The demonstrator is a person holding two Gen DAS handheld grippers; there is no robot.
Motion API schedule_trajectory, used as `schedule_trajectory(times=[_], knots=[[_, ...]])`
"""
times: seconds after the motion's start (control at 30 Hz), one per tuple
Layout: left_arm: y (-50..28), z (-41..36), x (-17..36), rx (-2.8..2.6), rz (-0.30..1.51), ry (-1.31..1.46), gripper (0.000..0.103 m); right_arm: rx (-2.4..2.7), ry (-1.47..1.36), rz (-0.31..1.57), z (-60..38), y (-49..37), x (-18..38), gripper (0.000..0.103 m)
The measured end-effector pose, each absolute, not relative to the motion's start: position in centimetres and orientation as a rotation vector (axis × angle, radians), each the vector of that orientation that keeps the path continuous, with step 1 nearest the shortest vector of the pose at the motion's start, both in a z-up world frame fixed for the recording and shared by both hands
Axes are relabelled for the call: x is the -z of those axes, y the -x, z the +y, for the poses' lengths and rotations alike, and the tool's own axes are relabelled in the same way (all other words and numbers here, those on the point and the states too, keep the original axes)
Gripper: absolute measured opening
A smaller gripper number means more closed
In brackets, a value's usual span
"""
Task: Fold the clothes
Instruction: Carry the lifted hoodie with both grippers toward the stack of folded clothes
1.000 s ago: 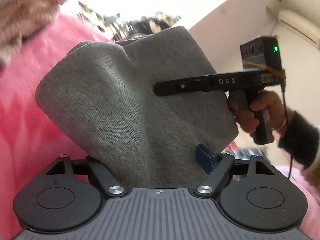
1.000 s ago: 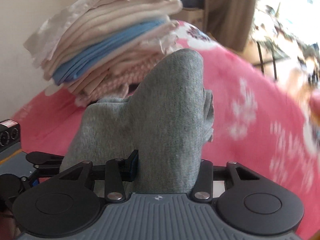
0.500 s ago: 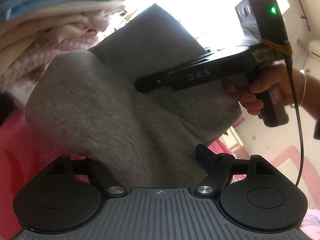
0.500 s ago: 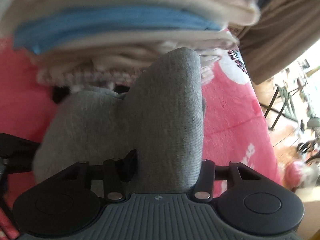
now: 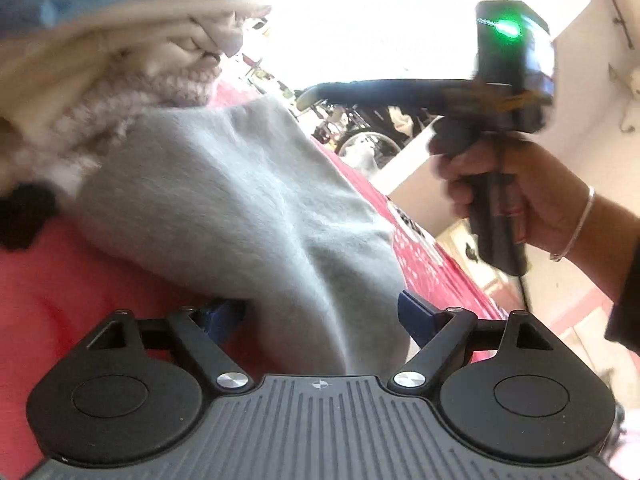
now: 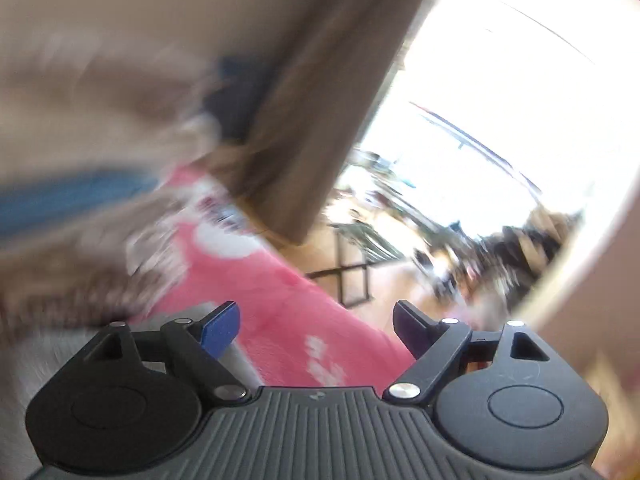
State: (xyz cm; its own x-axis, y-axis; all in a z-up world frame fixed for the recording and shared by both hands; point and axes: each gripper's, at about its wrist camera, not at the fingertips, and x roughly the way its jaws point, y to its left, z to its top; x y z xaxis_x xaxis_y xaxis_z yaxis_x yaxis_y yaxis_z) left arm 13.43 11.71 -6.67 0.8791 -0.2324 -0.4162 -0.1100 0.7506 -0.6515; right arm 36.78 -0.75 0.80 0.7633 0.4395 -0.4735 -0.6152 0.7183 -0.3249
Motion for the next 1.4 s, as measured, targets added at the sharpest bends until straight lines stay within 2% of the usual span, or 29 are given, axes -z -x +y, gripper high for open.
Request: schedule_trajectory(times=[0.13, 0.27, 0.4, 0.53, 0.63, 0.73, 0.9, 1.1, 1.2, 1.27, 1.33, 1.4], knots=[[-9.4, 13.7, 4.8, 0.061, 0.475, 0.657, 0.086, -0.573, 0.078, 0.682, -8.2, -37.7, -1.5, 0.083], [-6.5, 14.4, 2.6, 0.052, 0.431, 0.542, 0.086, -0.511, -0.320, 0.974, -13.6, -38.9, 3.4, 0.082], [-8.2, 13.3, 1.9, 0.040, 0.429, 0.376, 0.086, -0.456, -0.620, 1.184, -15.3, -38.0, 9.1, 0.080], [-11.0, 14.2, 3.5, -0.027, 0.489, 0.326, 0.083, -0.518, -0.725, 1.270, -16.9, -33.2, 11.4, 0.080], [-11.6, 14.6, 4.4, -0.047, 0.529, 0.304, 0.082, -0.514, -0.949, 1.344, -19.1, -28.6, 13.4, 0.080], [-10.9, 14.0, 4.3, -0.041, 0.529, 0.285, 0.084, -0.513, -1.278, 1.327, -20.8, -23.9, 16.1, 0.081], [-10.4, 13.9, 4.4, -0.025, 0.489, 0.267, 0.084, -0.516, -1.560, 1.285, -18.9, -22.4, 19.0, 0.083], [-7.4, 13.5, 5.5, -0.001, 0.496, 0.321, 0.086, -0.392, -1.530, 1.229, -15.5, -23.1, 19.8, 0.085], [-8.6, 12.7, 6.4, -0.010, 0.498, 0.273, 0.086, -0.330, -1.511, 1.201, -13.9, -23.5, 20.2, 0.077], [-9.1, 11.6, 6.9, -0.030, 0.484, 0.143, 0.086, -0.269, -1.415, 1.194, -13.5, -23.2, 19.2, 0.050], [-9.2, 10.9, 7.2, -0.036, 0.482, 0.050, 0.085, -0.288, -1.256, 1.143, -13.0, -23.0, 16.8, 0.038], [-9.3, 10.5, 7.3, -0.029, 0.482, -0.003, 0.085, -0.329, -1.123, 1.079, -12.6, -23.0, 14.1, 0.033]])
